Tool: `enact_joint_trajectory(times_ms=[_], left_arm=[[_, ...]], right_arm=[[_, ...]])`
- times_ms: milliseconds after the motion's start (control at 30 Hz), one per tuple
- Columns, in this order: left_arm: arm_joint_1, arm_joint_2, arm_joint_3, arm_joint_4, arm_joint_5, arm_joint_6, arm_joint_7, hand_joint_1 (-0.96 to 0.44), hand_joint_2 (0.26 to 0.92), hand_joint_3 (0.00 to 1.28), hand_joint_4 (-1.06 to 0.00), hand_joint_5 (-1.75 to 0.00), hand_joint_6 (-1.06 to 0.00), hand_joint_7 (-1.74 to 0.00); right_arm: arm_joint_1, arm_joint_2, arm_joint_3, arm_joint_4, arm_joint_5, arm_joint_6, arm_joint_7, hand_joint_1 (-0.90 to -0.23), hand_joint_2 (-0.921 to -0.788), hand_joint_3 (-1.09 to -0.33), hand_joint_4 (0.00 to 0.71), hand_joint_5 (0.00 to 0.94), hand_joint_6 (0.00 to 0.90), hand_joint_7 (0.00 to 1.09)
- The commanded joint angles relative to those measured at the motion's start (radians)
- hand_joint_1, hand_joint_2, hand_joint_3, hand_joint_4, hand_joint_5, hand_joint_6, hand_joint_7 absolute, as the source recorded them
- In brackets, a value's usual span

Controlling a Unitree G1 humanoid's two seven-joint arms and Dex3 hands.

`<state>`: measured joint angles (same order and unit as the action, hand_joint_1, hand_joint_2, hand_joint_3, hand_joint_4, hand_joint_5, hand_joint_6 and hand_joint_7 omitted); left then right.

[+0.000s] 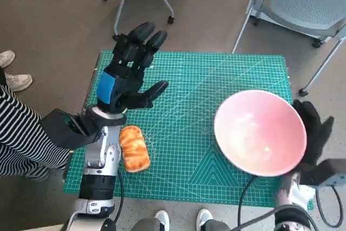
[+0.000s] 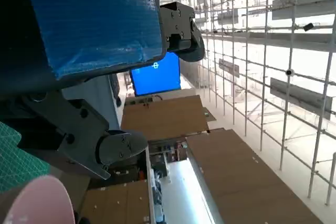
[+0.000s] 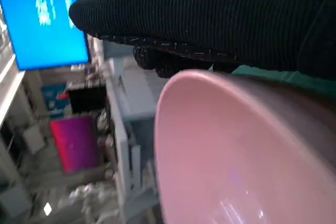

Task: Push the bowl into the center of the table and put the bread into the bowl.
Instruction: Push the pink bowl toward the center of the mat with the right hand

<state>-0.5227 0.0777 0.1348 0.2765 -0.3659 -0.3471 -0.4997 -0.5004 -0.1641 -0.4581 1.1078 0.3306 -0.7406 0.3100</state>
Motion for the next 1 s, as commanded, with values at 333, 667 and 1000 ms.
enact_joint_trajectory(times_ms=[333, 667, 1000], left_arm=[[0.041, 0.032, 0.011, -0.053, -0.005, 0.02, 0.002, -0.11, 0.751, 0.51, -0.1, -0.3, 0.0, -0.63], [0.056, 0.042, 0.016, -0.081, -0.016, 0.053, 0.011, -0.12, 0.767, 0.48, -0.12, -0.28, 0.0, -0.63], [0.071, 0.049, 0.02, -0.107, -0.012, 0.071, 0.017, -0.13, 0.785, 0.45, -0.14, -0.24, 0.0, -0.63]], right_arm=[[-0.077, 0.094, 0.07, 0.009, -0.032, 0.047, 0.002, -0.624, -0.921, -0.791, 0.182, 0.007, 0.132, 0.38], [-0.14, 0.12, 0.121, 0.023, -0.061, 0.087, -0.027, -0.609, -0.921, -0.802, 0.185, 0.006, 0.138, 0.39], [-0.21, 0.14, 0.153, 0.05, -0.082, 0.116, -0.046, -0.591, -0.921, -0.826, 0.178, 0.001, 0.106, 0.38]])
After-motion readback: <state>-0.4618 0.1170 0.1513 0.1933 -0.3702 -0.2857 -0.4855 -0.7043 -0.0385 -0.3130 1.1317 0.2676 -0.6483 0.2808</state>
